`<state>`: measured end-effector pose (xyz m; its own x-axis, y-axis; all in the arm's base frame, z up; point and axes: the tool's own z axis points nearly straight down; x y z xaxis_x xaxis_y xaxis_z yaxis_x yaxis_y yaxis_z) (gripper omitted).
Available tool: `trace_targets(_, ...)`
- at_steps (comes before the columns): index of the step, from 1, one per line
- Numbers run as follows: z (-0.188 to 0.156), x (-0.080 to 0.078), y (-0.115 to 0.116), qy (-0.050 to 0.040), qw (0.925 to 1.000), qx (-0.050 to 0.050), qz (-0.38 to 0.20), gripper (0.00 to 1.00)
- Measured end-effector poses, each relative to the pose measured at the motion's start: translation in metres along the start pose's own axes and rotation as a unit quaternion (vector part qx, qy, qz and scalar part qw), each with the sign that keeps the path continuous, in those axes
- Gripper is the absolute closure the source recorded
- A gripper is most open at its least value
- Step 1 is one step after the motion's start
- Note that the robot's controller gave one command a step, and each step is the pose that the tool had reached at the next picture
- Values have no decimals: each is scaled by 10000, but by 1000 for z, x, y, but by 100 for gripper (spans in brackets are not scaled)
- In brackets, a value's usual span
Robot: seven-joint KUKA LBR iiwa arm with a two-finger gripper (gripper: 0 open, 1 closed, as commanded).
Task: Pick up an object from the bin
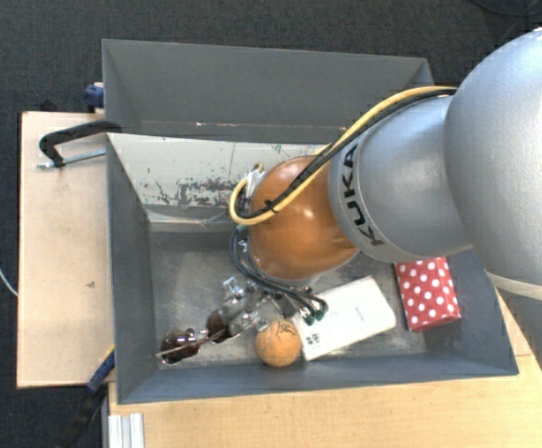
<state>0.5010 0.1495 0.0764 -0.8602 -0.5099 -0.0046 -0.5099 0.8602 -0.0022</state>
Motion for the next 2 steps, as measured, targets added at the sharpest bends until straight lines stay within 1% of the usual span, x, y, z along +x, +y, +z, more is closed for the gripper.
trace_targets(1, -42, -4, 0, 27, 10000, -21, -33, 100)
trace_targets(2, -101, 3, 1, 6, 9999, -16, -117, 100)
